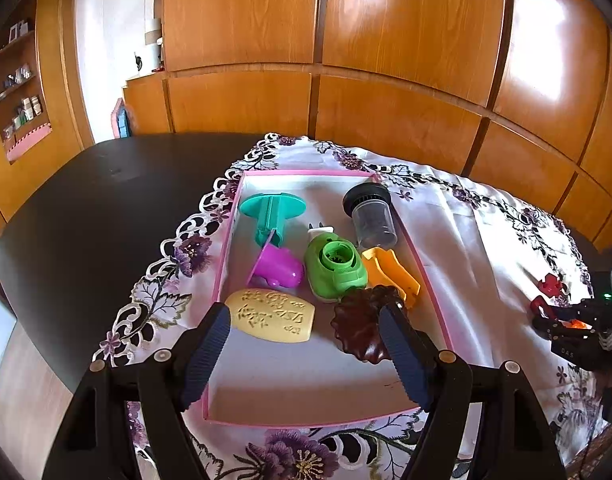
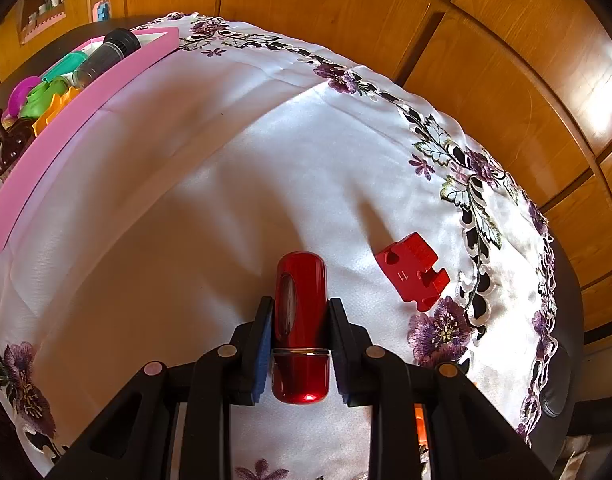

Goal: Organize rigid objects
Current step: 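Carry the red cylinder into the tray and open the right tool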

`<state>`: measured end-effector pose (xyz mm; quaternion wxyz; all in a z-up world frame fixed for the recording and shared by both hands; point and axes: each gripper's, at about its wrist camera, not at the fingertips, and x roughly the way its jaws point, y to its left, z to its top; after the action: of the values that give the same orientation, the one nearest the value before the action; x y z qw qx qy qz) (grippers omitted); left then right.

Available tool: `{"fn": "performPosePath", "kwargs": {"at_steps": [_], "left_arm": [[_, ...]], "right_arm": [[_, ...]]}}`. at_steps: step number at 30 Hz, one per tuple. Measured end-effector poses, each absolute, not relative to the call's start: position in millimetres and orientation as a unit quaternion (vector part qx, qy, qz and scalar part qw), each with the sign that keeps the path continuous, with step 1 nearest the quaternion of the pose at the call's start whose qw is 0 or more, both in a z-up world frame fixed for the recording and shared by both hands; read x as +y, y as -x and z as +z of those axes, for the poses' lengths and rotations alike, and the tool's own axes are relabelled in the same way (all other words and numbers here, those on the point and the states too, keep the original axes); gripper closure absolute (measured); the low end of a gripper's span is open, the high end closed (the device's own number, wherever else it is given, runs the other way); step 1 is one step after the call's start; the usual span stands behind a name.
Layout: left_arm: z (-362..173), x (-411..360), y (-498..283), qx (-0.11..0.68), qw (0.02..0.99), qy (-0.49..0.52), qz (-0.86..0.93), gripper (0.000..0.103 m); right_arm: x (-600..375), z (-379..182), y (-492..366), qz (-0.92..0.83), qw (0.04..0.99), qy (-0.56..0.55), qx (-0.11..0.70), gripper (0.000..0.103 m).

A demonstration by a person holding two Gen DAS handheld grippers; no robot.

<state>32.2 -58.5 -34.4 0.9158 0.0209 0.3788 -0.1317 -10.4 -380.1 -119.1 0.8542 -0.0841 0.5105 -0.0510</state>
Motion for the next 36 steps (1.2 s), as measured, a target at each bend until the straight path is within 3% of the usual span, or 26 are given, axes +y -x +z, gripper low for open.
{"fn": "performPosePath", "kwargs": {"at_steps": [21,36], "left_arm": [[-34,-42,-26,0.375,0.919,-0.017,-0.117,0.026],[-36,-18,-25,0.374,0.923,-0.002,-0.096,0.026]], "right_arm": [[-380,-117,8,-0.039,0.852,0.011,0.521,0.078],[-287,-56,-17,0.078,0.89,-0.034,0.448,0.078]]}}
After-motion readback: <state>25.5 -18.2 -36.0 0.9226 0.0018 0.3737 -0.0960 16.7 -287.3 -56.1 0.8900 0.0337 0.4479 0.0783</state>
